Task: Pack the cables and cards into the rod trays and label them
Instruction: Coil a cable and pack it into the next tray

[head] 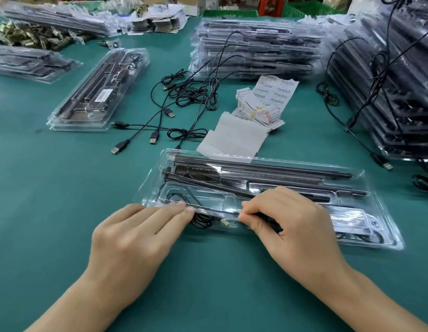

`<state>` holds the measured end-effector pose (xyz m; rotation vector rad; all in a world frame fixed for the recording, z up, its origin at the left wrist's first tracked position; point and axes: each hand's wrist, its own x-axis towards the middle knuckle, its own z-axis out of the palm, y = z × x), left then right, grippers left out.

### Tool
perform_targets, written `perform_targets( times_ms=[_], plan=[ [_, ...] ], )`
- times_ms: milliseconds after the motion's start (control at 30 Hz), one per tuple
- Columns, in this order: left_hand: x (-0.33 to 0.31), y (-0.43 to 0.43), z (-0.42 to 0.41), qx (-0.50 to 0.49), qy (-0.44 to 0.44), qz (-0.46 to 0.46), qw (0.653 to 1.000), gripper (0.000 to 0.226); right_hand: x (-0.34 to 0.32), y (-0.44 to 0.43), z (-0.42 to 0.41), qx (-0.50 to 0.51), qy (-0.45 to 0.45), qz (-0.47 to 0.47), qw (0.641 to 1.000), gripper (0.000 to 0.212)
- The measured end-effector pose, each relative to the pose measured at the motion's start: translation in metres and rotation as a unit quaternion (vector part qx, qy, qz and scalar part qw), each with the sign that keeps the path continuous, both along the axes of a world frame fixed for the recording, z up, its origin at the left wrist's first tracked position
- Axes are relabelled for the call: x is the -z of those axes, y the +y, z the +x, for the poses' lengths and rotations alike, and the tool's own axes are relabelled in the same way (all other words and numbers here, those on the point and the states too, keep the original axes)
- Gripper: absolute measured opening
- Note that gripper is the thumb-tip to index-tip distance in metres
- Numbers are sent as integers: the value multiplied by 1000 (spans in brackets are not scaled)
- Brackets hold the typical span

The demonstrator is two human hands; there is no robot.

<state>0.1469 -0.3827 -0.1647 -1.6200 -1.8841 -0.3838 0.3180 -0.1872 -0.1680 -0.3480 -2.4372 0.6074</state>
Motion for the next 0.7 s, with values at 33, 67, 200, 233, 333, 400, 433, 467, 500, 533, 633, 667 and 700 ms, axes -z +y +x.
perform_targets(
  times_ms=[33, 67, 200, 233, 333, 400, 433, 467, 500, 533, 633, 667, 700],
  plan=[
    [-1, 0, 2, -5, -9, -12, 1000, 37, 0, 0, 0, 0, 0, 0, 1000, 12],
    [-2, 0, 5, -14, -17, -29, 999, 43, 0, 0, 0, 0, 1, 1, 1000, 12],
    [5, 1, 26, -64, -27, -98, 993, 31, 0, 0, 0, 1, 0, 7, 1000, 12],
    [7, 1, 30, -82, -38, -114, 989, 36, 0, 0, 0, 0, 1, 9, 1000, 12],
    [7, 4, 37, -124, -92, -166, 974, 54, 0, 0, 0, 5, 5, 8, 1000, 11],
    [3, 6, 38, -131, -138, -195, 962, 59, 0, 0, 0, 7, 6, 13, 1000, 11],
    [1, 5, 36, -128, -165, -203, 957, 60, 0, 0, 0, 7, 4, 19, 1000, 11],
    [-1, 2, 33, -122, -195, -212, 950, 61, 0, 0, 0, 6, 1, 23, 1000, 11],
    [-3, -1, 28, -113, -222, -223, 942, 60, 1, 0, 0, 4, 0, 22, 1000, 11],
    [-4, -6, 21, -102, -250, -233, 934, 59, 1, -1, 0, 3, 0, 19, 1000, 11],
    [-3, -14, 7, -74, -284, -242, 925, 54, 1, -1, 0, 0, -3, 14, 1000, 12],
    [-3, -14, 5, -71, -274, -242, 928, 54, 1, -1, 1, -1, -4, 12, 1000, 11],
    [-3, -12, 5, -70, -267, -242, 930, 54, 1, -1, 1, -1, -5, 12, 1000, 11]
  ],
)
